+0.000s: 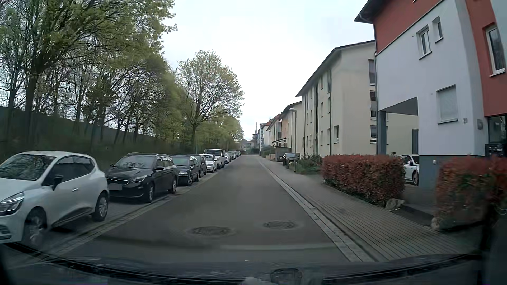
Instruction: Follow the waypoints while adhering to traffic rules and regulations
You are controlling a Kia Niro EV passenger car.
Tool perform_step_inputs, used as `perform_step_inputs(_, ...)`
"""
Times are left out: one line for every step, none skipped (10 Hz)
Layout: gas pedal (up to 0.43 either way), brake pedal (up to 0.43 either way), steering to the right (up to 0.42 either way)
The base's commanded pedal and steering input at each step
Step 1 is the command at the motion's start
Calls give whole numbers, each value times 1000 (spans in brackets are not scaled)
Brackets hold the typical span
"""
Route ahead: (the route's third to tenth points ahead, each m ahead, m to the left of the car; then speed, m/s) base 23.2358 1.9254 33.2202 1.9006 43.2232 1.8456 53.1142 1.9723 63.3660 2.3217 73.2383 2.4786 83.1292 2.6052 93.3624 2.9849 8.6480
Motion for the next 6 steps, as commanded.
perform_step_inputs(0,0,-8)
perform_step_inputs(0,0,-8)
perform_step_inputs(0,0,-7)
perform_step_inputs(0,0,-7)
perform_step_inputs(0,0,-7)
perform_step_inputs(0,0,-7)
